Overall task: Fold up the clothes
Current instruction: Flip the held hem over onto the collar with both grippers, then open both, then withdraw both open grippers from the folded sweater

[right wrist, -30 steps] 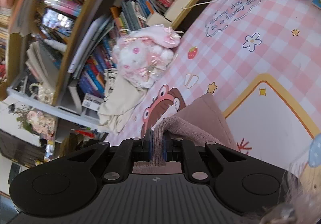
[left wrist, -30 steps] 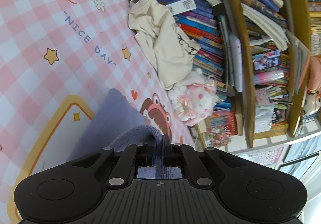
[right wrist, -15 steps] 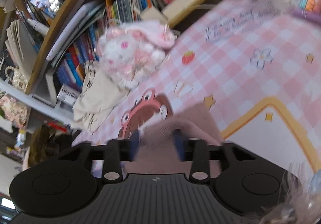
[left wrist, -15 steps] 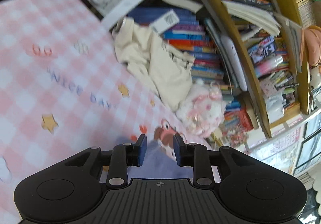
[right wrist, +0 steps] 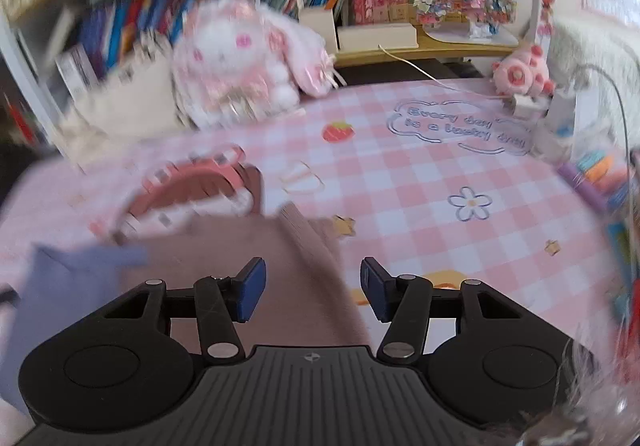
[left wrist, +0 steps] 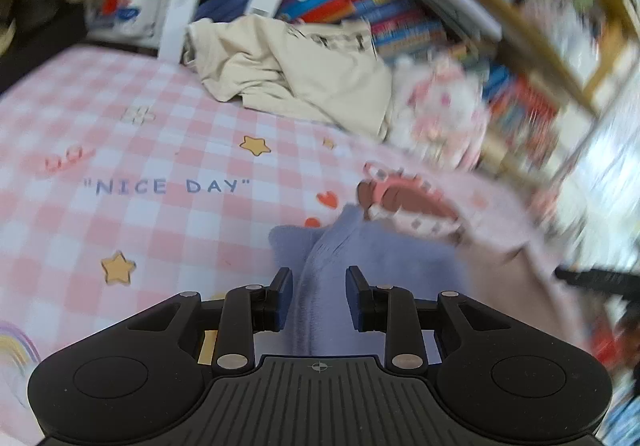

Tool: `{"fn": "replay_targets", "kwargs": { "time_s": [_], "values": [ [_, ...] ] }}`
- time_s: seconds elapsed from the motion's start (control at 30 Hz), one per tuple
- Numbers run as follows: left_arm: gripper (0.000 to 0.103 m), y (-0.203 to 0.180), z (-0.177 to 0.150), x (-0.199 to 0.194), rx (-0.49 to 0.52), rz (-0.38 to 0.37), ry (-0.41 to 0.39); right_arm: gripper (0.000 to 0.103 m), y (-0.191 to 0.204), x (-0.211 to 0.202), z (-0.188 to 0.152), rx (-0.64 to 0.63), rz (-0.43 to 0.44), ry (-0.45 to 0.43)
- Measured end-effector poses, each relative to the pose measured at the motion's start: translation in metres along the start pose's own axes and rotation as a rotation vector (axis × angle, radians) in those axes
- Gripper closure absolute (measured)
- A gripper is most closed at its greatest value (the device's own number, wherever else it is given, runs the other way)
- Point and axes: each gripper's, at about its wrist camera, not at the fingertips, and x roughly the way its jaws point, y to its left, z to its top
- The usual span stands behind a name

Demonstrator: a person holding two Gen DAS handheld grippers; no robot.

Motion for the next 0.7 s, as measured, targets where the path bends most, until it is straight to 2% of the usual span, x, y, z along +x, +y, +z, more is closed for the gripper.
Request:
{"fn": "replay_targets", "kwargs": {
  "time_s": [0.1, 0.17, 0.2, 0.23, 0.3, 0.33, 0.37, 0.47, 0.53, 0.57, 0.67, 0.7],
  "values": [
    [0.075, -0.008, 0.001, 0.007, 0.078, 0.029, 0.018, 0.056, 0.001, 0.013, -0.005, -0.022, -0.030, 0.022],
    [0.075, -0.010, 0.003, 0.013, 0.091, 0.036, 0.028, 0.063, 0.002, 0.022, -0.007, -0.028, -0.042, 0.038],
    [0.075, -0.011, 0.004, 0.015, 0.094, 0.039, 0.032, 0.074, 0.001, 0.028, -0.009, -0.022, -0.044, 0.052],
    [0.075, -0.011, 0.004, 0.018, 0.100, 0.041, 0.035, 0.081, -0.001, 0.029, -0.010, -0.009, -0.042, 0.058],
    [0.076, -0.015, 0.004, 0.023, 0.128, 0.057, 0.047, 0.084, -0.003, 0.032, -0.012, 0.017, -0.039, 0.069],
    [0.081, -0.018, 0.004, 0.026, 0.146, 0.076, 0.050, 0.084, -0.004, 0.032, -0.014, 0.025, -0.036, 0.068],
    [0.099, -0.022, 0.004, 0.025, 0.163, 0.104, 0.037, 0.085, -0.005, 0.031, -0.015, 0.032, -0.032, 0.067],
    [0.099, -0.033, 0.009, 0.004, 0.165, 0.102, -0.052, 0.085, -0.004, 0.033, -0.015, 0.039, -0.034, 0.074],
    [0.099, -0.034, 0.014, -0.007, 0.136, 0.072, -0.108, 0.085, -0.003, 0.034, -0.016, 0.044, -0.036, 0.079],
    [0.099, -0.028, 0.016, -0.002, 0.112, 0.077, -0.098, 0.085, -0.003, 0.034, -0.016, 0.047, -0.036, 0.081],
    [0.097, 0.008, 0.011, 0.036, -0.009, 0.101, 0.043, 0.085, -0.002, 0.036, -0.016, 0.049, -0.036, 0.090],
    [0.097, 0.011, 0.009, 0.041, -0.014, 0.093, 0.048, 0.085, -0.002, 0.037, -0.015, 0.041, -0.037, 0.095]
  ]
}}
